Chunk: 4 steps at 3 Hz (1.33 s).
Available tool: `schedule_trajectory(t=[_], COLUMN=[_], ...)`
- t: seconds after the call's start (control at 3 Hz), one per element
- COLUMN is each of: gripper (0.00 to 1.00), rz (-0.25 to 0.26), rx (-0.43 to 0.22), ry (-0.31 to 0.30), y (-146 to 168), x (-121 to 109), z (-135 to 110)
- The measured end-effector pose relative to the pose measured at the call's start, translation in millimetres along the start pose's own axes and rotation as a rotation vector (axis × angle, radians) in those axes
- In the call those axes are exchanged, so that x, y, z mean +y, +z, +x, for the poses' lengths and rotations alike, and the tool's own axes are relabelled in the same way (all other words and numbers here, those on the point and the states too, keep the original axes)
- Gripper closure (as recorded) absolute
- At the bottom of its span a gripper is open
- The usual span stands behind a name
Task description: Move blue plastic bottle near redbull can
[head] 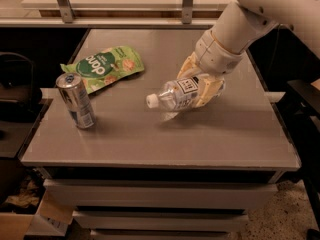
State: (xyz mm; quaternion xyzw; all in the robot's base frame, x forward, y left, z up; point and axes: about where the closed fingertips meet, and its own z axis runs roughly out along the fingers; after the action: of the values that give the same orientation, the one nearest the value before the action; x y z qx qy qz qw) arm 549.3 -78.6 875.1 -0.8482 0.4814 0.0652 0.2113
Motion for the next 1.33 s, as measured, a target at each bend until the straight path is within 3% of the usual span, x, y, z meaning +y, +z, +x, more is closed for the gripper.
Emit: schedule_trajectory(t=[0.33, 0.67, 1.33], gripper=[1.0, 1.0, 1.0], rz=[-0.001, 0.003, -0.059], rx=[0.016, 0.016, -0.071], ry=[-0.102, -0.279, -0.574], y=[3, 3, 22], x=[-9, -31, -60], z=[-8, -32, -88])
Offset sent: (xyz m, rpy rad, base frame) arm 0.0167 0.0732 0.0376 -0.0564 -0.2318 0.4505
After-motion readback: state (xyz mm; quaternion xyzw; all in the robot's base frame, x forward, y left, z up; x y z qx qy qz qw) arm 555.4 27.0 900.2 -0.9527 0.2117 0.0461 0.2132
